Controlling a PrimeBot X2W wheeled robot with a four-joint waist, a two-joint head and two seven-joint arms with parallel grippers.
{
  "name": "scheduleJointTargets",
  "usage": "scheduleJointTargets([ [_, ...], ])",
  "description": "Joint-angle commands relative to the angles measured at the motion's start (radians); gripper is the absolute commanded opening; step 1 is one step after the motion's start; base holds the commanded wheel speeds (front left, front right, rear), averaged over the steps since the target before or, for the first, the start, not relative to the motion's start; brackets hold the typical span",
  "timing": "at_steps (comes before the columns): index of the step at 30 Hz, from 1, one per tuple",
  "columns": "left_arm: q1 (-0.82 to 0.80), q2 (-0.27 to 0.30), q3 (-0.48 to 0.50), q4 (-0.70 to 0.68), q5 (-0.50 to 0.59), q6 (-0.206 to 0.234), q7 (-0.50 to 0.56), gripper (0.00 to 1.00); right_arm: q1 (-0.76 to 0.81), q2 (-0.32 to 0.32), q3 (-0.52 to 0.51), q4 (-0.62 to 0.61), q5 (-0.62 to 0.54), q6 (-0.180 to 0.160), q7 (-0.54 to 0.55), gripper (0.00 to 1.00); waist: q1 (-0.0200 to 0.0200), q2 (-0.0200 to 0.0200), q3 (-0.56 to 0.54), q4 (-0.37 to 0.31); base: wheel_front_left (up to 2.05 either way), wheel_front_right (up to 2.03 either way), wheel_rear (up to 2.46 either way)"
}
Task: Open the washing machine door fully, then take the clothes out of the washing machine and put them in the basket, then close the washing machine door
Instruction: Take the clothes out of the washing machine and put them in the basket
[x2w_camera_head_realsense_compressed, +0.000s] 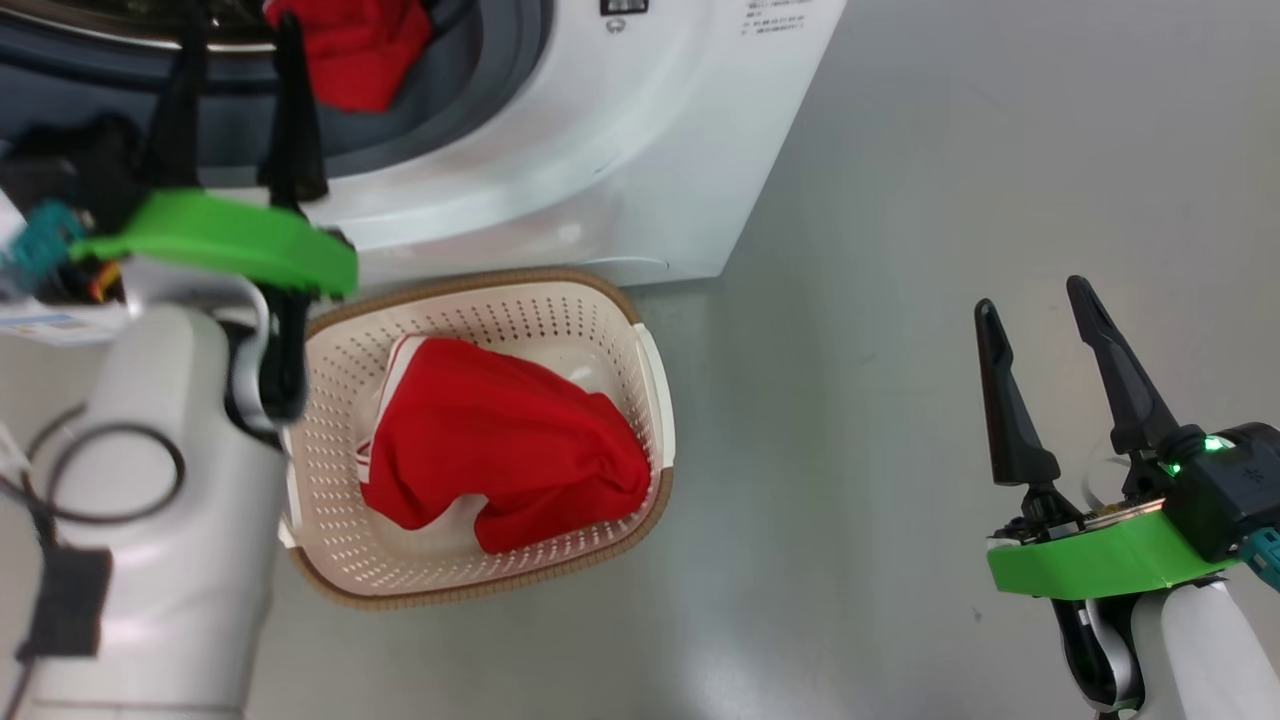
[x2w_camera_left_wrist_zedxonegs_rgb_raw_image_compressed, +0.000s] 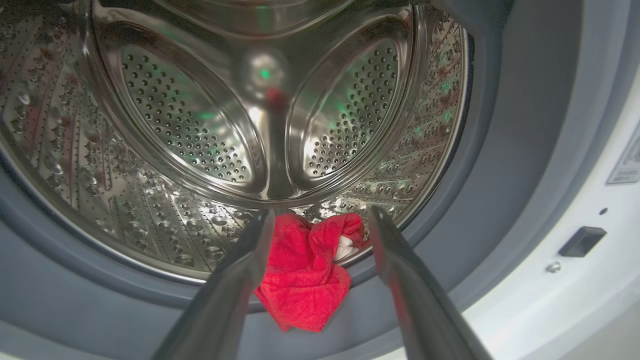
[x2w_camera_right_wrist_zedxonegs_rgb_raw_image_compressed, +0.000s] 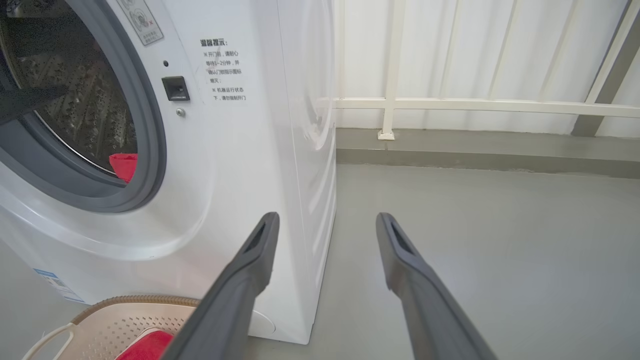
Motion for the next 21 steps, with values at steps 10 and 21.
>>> scheduleJointTargets([
  [10,-0.203,0.072,0.029,0.173,0.0,-0.021,-0.006,1.0,-0.034,-0.008,0.048,-0.019,-0.01,0.006,-0.006,1.0,0.0,0.0,0.062,-0.016,0.0,0.0,0.0],
  [21,-0.366,0.075,-0.001,0.393,-0.046,-0.081,0.148,1.0,-0.046,-0.008,0.064,-0.008,-0.008,0.006,-0.006,1.0,0.0,0.0,0.087,-0.043,0.0,0.0,0.0],
])
